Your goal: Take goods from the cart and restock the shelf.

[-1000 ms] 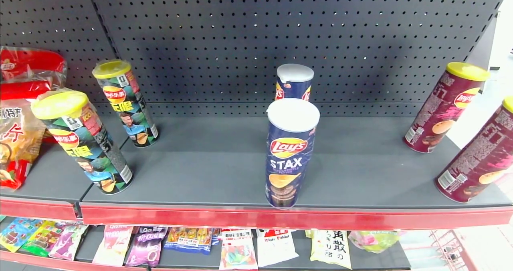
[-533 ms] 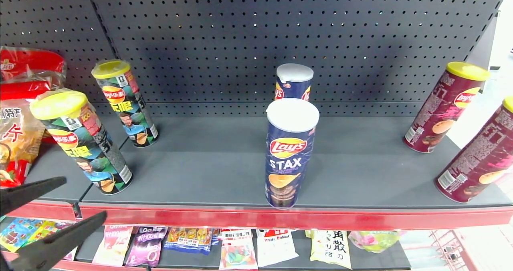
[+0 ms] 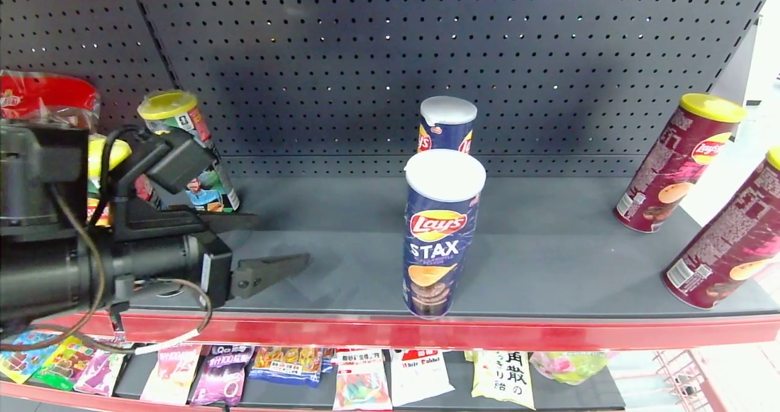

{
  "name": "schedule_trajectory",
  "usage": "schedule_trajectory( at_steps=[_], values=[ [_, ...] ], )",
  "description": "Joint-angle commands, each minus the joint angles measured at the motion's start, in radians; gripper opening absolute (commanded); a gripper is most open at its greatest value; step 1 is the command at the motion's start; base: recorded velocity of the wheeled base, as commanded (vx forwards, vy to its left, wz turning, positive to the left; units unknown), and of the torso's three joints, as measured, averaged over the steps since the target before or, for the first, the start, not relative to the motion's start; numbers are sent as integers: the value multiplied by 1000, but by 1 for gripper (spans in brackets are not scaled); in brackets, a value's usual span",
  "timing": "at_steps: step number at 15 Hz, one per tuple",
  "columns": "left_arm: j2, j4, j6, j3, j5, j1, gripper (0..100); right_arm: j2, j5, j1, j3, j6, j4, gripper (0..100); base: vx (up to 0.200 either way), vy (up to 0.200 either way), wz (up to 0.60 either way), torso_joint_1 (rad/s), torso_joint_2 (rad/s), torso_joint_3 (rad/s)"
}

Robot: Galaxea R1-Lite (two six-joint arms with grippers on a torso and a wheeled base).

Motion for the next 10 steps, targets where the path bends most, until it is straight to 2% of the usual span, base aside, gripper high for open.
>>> schedule_trajectory(
  at_steps=[1, 2, 3, 8, 10],
  values=[
    [166, 0, 58, -41, -4, -49, 100, 0, 0, 0, 0, 0, 0, 100, 0, 0, 0, 0, 0, 0],
    [206, -1, 97, -49, -8, -52, 100, 0, 0, 0, 0, 0, 0, 100, 0, 0, 0, 0, 0, 0],
    [238, -3, 115, -67, -21, -60, 100, 0, 0, 0, 0, 0, 0, 100, 0, 0, 0, 0, 0, 0],
    [344, -3, 135, -153, -31, -106, 100, 0, 0, 0, 0, 0, 0, 100, 0, 0, 0, 0, 0, 0],
    [349, 0, 139, -156, -33, -132, 100, 0, 0, 0, 2, 0, 0, 100, 0, 0, 0, 0, 0, 0]
  ],
)
